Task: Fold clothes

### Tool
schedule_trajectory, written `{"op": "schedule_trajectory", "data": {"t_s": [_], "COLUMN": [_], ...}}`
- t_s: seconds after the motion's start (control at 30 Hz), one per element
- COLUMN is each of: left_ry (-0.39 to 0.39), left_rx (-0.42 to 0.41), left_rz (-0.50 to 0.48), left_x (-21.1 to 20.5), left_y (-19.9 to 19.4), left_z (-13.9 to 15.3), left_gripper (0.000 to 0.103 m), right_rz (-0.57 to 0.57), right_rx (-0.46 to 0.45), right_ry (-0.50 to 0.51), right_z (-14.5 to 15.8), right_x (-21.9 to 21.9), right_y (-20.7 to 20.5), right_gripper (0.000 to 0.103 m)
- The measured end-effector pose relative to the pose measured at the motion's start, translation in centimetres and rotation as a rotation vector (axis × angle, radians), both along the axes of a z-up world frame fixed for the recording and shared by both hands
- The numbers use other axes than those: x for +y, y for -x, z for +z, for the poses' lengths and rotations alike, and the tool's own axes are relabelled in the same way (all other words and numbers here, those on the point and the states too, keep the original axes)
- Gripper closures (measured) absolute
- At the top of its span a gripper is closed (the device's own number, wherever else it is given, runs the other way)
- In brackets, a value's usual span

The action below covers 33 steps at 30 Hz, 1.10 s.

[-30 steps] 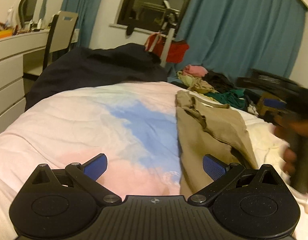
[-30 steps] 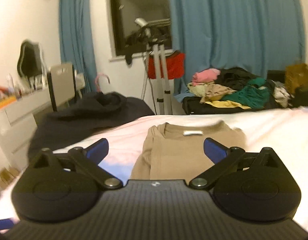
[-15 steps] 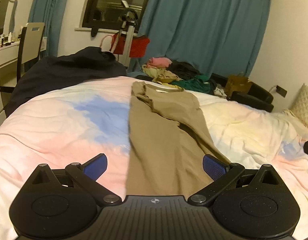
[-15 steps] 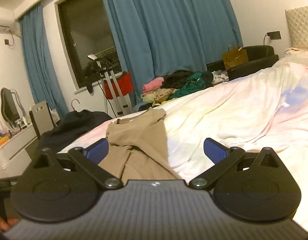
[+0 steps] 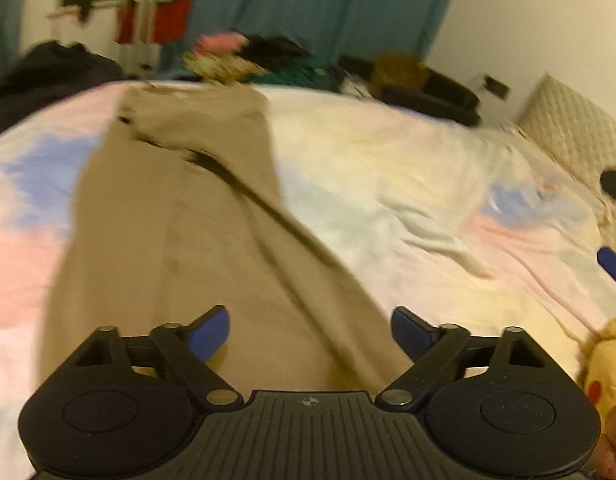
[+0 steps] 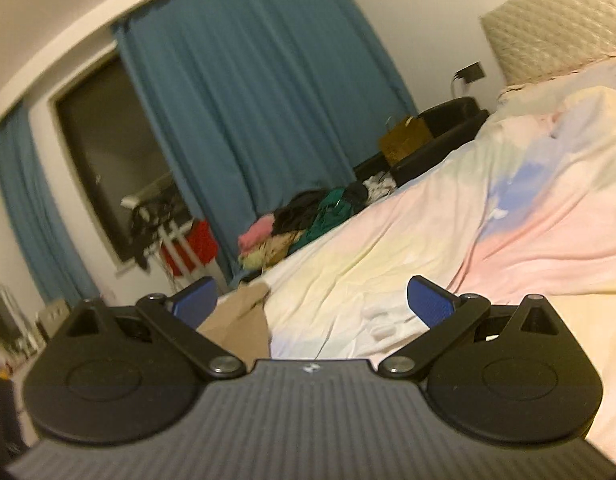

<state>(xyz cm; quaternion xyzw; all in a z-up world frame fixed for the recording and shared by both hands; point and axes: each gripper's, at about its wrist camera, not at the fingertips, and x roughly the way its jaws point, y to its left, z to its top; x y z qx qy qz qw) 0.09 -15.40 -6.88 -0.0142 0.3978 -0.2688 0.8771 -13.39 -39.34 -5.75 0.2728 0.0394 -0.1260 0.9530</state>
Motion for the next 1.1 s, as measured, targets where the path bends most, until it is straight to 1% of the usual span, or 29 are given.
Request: {"op": "schedule_trajectory", "data": {"t_s": [0.07,0.1,0.13,0.2,0.23,0.27,0.33,0.37,0.4,0.43,0.5,0.53,0.57,0.6,0.63,0.67,0.7,0.73,0.77,0.8,0.83,0.87,0.93,1.0,1.1], "left_ry": [0.001,-0.002,-0.004,-0.013,-0.009,-0.003,-0.006,-0.008,-0.011,-0.031,-0.081,-0.104,-0.113,-0.120,-0.139,-0.160,-0.181,-0.186,-0.189,-0.191,-0.184,-0.168,-0.129,-0.088,0.002], "left_rx": [0.023,0.029,0.036,0.051,0.059,0.067,0.072,0.073,0.075,0.078,0.086,0.092,0.084,0.074,0.059,0.042,0.026,0.030,0.040,0.049,0.063,0.079,0.097,0.104,0.117], "left_rz": [-0.048,-0.076,-0.104,-0.163,-0.189,-0.214,-0.265,-0.291,-0.316,-0.337,-0.376,-0.377,-0.382,-0.389,-0.396,-0.403,-0.410,-0.406,-0.399,-0.391,-0.383,-0.371,-0.349,-0.325,-0.285], "left_x": [-2.0,-2.8,-3.6,-4.9,-5.1,-5.2,-5.8,-6.2,-6.5,-6.9,-7.6,-7.8,-7.9,-8.1,-8.2,-8.3,-8.4,-8.4,-8.3,-8.3,-8.1,-7.7,-6.8,-5.9,-3.5], "left_y": [0.3,0.5,0.7,1.2,1.4,1.5,1.6,1.7,1.7,1.8,2.0,2.0,2.1,2.2,2.5,2.7,3.0,2.9,2.7,2.5,2.2,1.9,1.4,1.0,0.2], "left_z": [-0.7,-1.1,-1.6,-2.5,-2.9,-3.2,-3.7,-4.0,-4.3,-4.6,-5.3,-5.5,-5.7,-5.8,-6.1,-6.3,-6.5,-6.8,-7.2,-7.5,-7.7,-7.6,-6.9,-6.0,-3.6], "left_gripper": [0.029,0.031,0.038,0.055,0.071,0.077,0.079,0.083,0.084,0.084,0.080,0.077,0.071,0.067,0.059,0.056,0.056,0.058,0.068,0.073,0.083,0.090,0.093,0.093,0.093], "right_rz": [-0.006,-0.006,-0.007,-0.009,-0.009,-0.005,0.006,0.011,0.015,0.019,0.026,0.029,0.032,0.035,0.037,0.040,0.044,0.047,0.047,0.044,0.041,0.038,0.035,0.035,0.037], "right_rx": [-0.012,-0.018,-0.021,-0.018,-0.016,-0.014,-0.008,-0.007,-0.004,0.000,0.007,0.011,0.016,0.022,0.028,0.032,0.034,0.037,0.041,0.047,0.053,0.059,0.066,0.064,0.047], "right_ry": [-0.017,-0.025,-0.036,-0.060,-0.072,-0.078,-0.081,-0.082,-0.081,-0.079,-0.075,-0.074,-0.070,-0.064,-0.058,-0.055,-0.053,-0.051,-0.048,-0.045,-0.040,-0.035,-0.026,-0.013,0.006], "right_z": [-0.1,-0.2,-0.3,-0.6,-0.8,-0.9,-1.1,-1.1,-1.1,-1.1,-1.2,-1.2,-1.2,-1.2,-1.2,-1.2,-1.3,-1.3,-1.3,-1.3,-1.3,-1.2,-1.2,-1.1,-0.9], "right_x": [-0.8,-1.1,-1.5,-2.0,-2.2,-2.3,-2.5,-2.5,-2.5,-2.4,-2.3,-2.2,-2.1,-1.9,-1.7,-1.5,-1.4,-1.3,-1.2,-1.1,-0.9,-0.8,-0.5,-0.2,0.3], "right_y": [0.3,0.3,0.3,0.2,0.1,0.0,-0.2,-0.3,-0.4,-0.5,-0.8,-0.9,-1.0,-1.2,-1.3,-1.3,-1.4,-1.4,-1.5,-1.6,-1.6,-1.7,-1.8,-1.8,-1.4], "right_gripper": [0.000,0.000,0.000,0.000,0.000,0.000,0.000,0.000,0.000,0.000,0.000,0.000,0.000,0.000,0.000,0.000,0.000,0.000,0.000,0.000,0.000,0.000,0.000,0.000,0.000]}}
